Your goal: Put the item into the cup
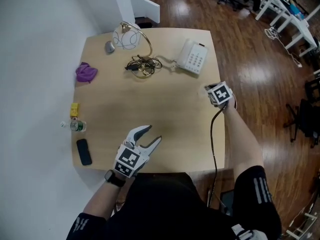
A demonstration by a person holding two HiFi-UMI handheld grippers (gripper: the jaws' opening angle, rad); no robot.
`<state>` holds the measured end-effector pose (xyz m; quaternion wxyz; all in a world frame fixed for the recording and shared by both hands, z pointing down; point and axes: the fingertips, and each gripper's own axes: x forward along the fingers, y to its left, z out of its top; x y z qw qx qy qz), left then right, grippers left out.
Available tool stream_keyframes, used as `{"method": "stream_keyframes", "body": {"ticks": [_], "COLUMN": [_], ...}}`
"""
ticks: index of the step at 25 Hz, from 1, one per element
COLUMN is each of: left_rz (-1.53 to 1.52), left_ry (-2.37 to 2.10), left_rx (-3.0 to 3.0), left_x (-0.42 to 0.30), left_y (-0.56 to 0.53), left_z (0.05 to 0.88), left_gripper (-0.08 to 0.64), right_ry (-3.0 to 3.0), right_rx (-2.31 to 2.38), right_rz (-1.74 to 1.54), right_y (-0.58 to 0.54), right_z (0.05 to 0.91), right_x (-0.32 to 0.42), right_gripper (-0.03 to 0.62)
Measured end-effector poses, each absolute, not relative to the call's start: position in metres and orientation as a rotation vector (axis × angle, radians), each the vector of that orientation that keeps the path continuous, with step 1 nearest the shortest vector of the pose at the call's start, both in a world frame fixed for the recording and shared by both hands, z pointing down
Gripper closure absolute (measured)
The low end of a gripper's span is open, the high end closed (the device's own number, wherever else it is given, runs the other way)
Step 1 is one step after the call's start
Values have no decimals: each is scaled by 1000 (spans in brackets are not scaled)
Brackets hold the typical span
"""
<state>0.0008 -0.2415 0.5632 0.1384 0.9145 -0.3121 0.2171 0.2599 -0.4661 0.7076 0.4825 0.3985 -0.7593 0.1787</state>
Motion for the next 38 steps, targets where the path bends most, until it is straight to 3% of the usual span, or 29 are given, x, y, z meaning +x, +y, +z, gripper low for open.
{"method": "stream_keyframes", "body": {"ticks": [14, 20, 31, 38], "left_rz": [707, 697, 656, 611], "left_ry": [-920, -932, -933, -943], "left_rx": [2574, 2576, 2644, 2695], "left_x": [-3, -5, -11, -34], "left_y": [-236, -239, -237, -225], "left_z": [585, 583, 559, 535], "left_gripper": [354, 354, 354, 354], "right_ry": [-1684, -1728, -2091, -2481], "right_rx": [725, 738, 895, 1012], "right_rz": [461, 483, 403, 469], "right_y": [-481, -483, -461, -369], "right_z": [780, 771, 631, 538], "right_x": [252, 247, 224, 147], "right_gripper": [580, 518, 492, 518]}}
